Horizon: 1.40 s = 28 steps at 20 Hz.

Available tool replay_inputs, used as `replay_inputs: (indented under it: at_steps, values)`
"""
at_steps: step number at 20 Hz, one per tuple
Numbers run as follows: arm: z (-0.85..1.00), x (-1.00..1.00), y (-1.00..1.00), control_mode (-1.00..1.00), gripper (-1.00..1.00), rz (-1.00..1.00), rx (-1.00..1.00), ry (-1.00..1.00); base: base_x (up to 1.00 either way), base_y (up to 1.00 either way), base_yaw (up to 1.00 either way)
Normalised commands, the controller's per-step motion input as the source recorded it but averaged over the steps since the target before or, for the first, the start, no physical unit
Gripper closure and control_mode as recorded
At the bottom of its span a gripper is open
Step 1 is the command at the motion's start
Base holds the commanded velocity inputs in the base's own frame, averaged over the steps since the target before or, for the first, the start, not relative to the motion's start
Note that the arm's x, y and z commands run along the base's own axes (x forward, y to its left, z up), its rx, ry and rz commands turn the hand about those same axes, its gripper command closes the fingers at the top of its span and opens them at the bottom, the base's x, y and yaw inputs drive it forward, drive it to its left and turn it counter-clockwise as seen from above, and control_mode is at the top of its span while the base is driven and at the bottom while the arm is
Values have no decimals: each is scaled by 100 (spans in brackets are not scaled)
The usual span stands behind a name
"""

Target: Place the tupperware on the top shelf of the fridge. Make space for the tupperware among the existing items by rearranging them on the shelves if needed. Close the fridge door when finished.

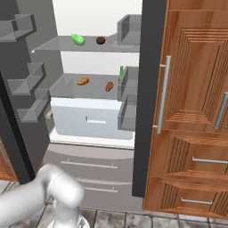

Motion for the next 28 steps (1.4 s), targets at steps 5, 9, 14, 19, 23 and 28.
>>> replay_inputs:
  at_steps: [5,9,14,19,23,28]
  values:
    - [-58,51,22,-100,-100,0,-10,0,0,0,0]
    - [-48,43,7,-100,-100,0,-12,3,0,0,0]
    - [-37,67,10,-100,-100,0,-14,8,0,0,0]
    - [-35,83,16,-100,-100,0,-17,13,0,0,0]
    - [-36,91,26,-100,-100,-2,-21,18,0,0,0]
    - [-10,41,1,-100,-100,-13,-17,23,0,0,0]
